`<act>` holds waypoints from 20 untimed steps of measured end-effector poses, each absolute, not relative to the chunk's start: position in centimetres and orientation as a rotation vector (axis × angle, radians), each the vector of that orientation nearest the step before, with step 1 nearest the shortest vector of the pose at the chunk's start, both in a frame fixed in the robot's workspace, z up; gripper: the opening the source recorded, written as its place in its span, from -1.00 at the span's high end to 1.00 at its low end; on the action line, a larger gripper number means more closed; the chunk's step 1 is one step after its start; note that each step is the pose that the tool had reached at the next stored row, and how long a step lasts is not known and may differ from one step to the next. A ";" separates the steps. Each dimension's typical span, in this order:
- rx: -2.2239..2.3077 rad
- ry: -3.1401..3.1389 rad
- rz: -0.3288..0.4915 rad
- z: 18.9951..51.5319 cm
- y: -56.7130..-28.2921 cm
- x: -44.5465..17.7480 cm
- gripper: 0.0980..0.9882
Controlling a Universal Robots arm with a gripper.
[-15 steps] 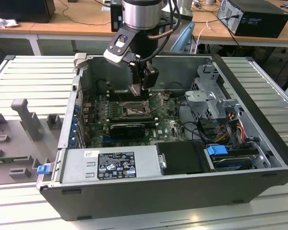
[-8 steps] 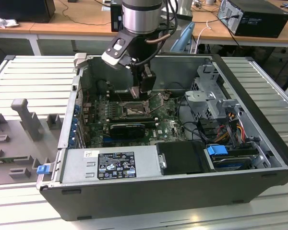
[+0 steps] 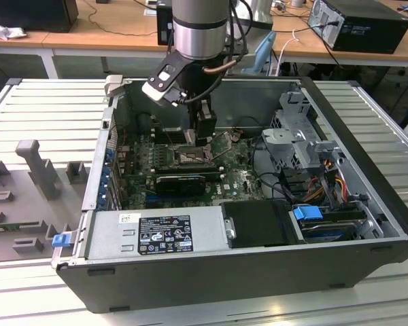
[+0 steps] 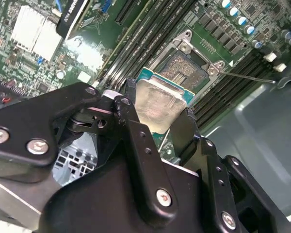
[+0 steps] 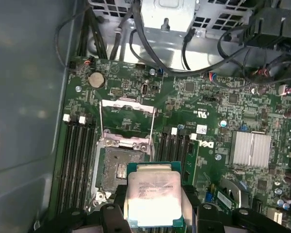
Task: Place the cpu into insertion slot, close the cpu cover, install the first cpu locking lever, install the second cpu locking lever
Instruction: 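Place the cpu into insertion slot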
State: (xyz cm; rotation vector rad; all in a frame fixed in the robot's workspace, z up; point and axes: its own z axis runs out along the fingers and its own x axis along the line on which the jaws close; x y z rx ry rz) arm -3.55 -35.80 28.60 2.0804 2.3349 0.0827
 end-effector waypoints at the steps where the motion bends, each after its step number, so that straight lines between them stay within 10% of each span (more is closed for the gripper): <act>1: 2.091 2.325 0.083 28.4 -35.8 -3.5 0.04; 20: 2.219 2.199 0.082 25.1 -34.3 -4.0 0.04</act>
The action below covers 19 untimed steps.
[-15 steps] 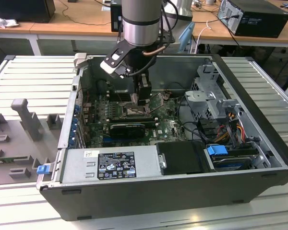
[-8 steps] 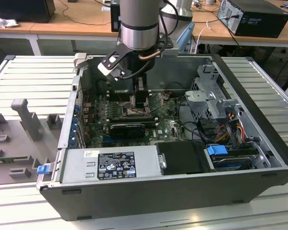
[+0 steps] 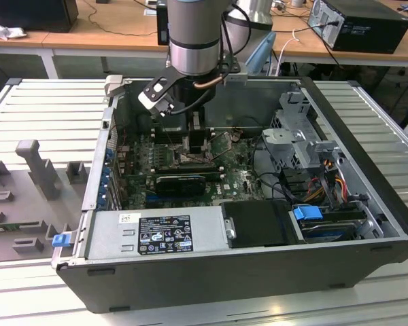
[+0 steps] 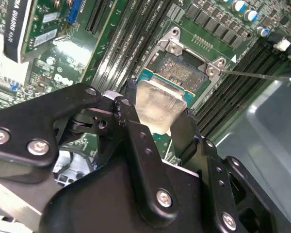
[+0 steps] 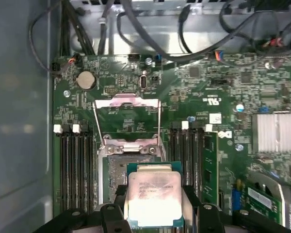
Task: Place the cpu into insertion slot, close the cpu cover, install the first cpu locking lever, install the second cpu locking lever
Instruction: 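Place the cpu into insertion slot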
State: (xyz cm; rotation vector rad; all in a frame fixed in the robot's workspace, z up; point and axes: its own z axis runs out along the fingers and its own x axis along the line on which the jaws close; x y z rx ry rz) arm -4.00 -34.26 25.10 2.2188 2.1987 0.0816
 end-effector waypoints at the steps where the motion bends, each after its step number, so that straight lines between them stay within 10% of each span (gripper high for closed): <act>1: 2.202 2.216 0.082 24.8 -34.2 -4.0 0.04; 19: 2.228 2.189 0.081 21.3 -32.7 -4.3 0.04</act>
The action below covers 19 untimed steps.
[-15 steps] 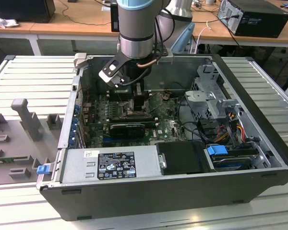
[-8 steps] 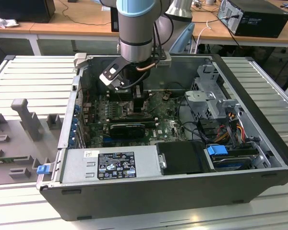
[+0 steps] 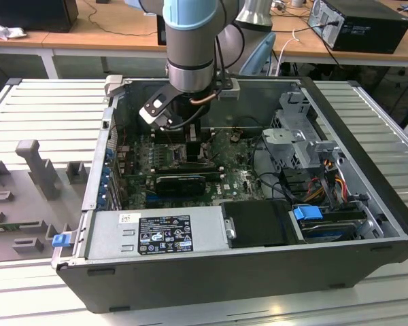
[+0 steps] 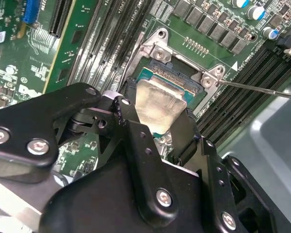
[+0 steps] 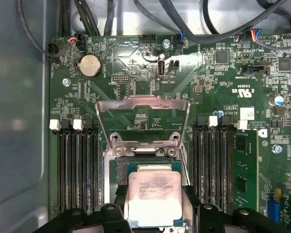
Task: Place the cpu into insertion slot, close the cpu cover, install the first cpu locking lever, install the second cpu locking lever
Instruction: 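Place the cpu into insertion slot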
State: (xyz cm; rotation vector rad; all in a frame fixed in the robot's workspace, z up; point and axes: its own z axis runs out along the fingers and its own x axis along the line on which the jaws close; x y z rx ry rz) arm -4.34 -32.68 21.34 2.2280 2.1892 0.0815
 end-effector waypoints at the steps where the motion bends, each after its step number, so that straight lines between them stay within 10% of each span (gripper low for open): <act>1: 2.228 2.189 0.081 21.2 -32.6 -4.3 0.04; 19: 2.225 2.196 0.084 20.2 -31.9 -4.3 -0.14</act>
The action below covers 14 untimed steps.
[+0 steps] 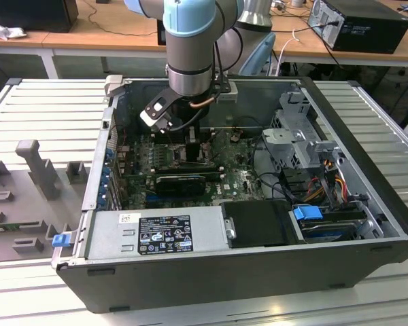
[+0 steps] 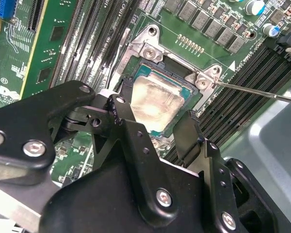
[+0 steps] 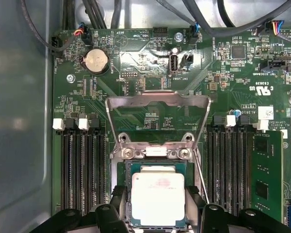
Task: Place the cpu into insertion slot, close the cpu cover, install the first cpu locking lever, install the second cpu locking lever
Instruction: 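Place the cpu into insertion slot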
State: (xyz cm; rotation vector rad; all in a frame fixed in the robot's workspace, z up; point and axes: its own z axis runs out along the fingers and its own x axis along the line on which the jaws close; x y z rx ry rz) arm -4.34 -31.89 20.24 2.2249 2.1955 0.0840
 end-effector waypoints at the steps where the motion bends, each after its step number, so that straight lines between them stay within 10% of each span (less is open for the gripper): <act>1: 2.224 2.196 0.084 20.2 -31.9 -4.3 -0.14; 14: 2.208 2.202 0.072 21.6 -31.9 -4.3 0.05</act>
